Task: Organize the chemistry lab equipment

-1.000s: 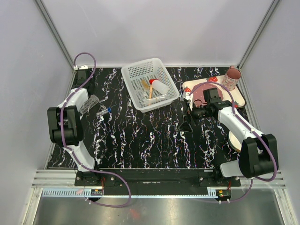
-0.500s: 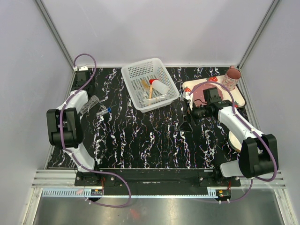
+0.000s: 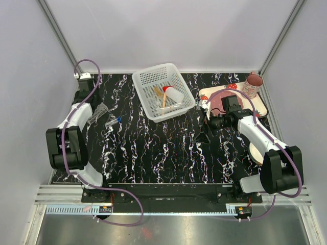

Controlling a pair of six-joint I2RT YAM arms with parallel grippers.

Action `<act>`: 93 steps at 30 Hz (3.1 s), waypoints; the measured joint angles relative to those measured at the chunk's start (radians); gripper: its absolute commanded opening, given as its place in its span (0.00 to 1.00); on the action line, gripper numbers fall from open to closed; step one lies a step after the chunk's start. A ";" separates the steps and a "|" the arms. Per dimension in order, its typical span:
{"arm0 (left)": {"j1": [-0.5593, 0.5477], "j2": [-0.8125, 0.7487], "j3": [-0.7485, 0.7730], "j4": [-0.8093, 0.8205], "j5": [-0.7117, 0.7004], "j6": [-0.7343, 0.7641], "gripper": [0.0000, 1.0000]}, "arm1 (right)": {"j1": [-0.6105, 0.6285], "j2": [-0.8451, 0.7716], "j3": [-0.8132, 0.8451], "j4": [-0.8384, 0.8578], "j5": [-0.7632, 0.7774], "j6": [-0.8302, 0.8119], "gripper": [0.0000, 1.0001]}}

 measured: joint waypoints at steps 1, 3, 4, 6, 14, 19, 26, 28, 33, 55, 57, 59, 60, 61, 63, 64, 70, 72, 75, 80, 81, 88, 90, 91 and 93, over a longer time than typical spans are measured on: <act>0.011 -0.006 -0.006 0.000 0.005 -0.003 0.08 | 0.000 0.000 0.000 0.000 0.000 0.000 1.00; 0.042 -0.015 -0.016 0.000 0.016 -0.012 0.08 | 0.000 0.000 0.000 0.000 0.000 -0.001 1.00; 0.059 -0.019 -0.021 0.001 0.019 -0.019 0.08 | 0.000 0.000 0.000 0.000 0.000 -0.001 1.00; 0.088 -0.023 -0.025 0.002 0.027 -0.027 0.08 | 0.000 0.000 0.000 0.000 0.000 -0.001 1.00; 0.150 0.006 0.008 -0.011 0.057 -0.048 0.08 | 0.000 0.001 0.000 -0.006 0.000 -0.001 1.00; 0.151 0.105 0.095 -0.024 0.074 -0.051 0.08 | 0.000 0.009 0.000 -0.007 0.000 -0.001 1.00; 0.151 0.202 0.193 -0.047 0.085 -0.056 0.07 | 0.000 0.026 0.000 -0.008 0.000 -0.005 1.00; 0.151 0.215 0.211 -0.051 0.087 -0.059 0.07 | 0.000 0.030 0.000 -0.008 0.000 -0.006 1.00; 0.151 0.236 0.245 -0.063 0.087 -0.066 0.07 | 0.000 0.034 0.000 -0.008 0.000 -0.009 1.00; 0.101 0.296 0.310 -0.109 0.018 -0.072 0.07 | 0.000 0.037 0.002 -0.016 0.000 -0.015 1.00; 0.101 0.296 0.310 -0.111 0.010 -0.072 0.07 | 0.000 0.037 0.003 -0.016 0.000 -0.016 1.00; 0.101 0.297 0.310 -0.117 0.001 -0.072 0.07 | 0.000 0.037 0.005 -0.017 0.001 -0.018 1.00; 0.101 0.297 0.310 -0.119 -0.003 -0.073 0.07 | 0.000 0.037 0.006 -0.017 0.000 -0.018 1.00; 0.101 0.297 0.310 -0.122 -0.006 -0.073 0.07 | 0.000 0.037 0.006 -0.018 0.000 -0.019 1.00; 0.101 0.297 0.310 -0.122 -0.011 -0.073 0.07 | 0.000 0.037 0.006 -0.019 0.000 -0.020 1.00; 0.101 0.297 0.310 -0.125 -0.012 -0.073 0.08 | 0.000 0.037 0.006 -0.022 0.001 -0.020 1.00; 0.101 0.299 0.311 -0.129 -0.016 -0.073 0.10 | 0.000 0.037 0.006 -0.031 0.001 -0.021 1.00; 0.101 0.303 0.313 -0.132 -0.017 -0.073 0.11 | 0.000 0.037 0.006 -0.032 0.000 -0.023 1.00; 0.095 0.311 0.316 -0.138 -0.021 -0.072 0.12 | 0.000 0.037 0.006 -0.033 0.000 -0.025 1.00; 0.088 0.314 0.316 -0.143 -0.034 -0.072 0.19 | 0.000 0.037 0.006 -0.033 0.000 -0.027 1.00; 0.087 0.314 0.316 -0.143 -0.035 -0.072 0.21 | 0.000 0.037 0.006 -0.033 0.000 -0.027 1.00; 0.085 0.313 0.315 -0.143 -0.038 -0.072 0.33 | 0.000 0.037 0.008 -0.034 0.000 -0.027 1.00; 0.085 0.313 0.315 -0.143 -0.038 -0.072 0.35 | 0.000 0.037 0.008 -0.034 0.001 -0.027 1.00; 0.085 0.313 0.315 -0.143 -0.038 -0.072 0.36 | 0.000 0.037 0.008 -0.034 0.000 -0.027 1.00; 0.085 0.308 0.307 -0.142 -0.038 -0.072 0.39 | 0.000 0.037 0.008 -0.034 0.001 -0.027 1.00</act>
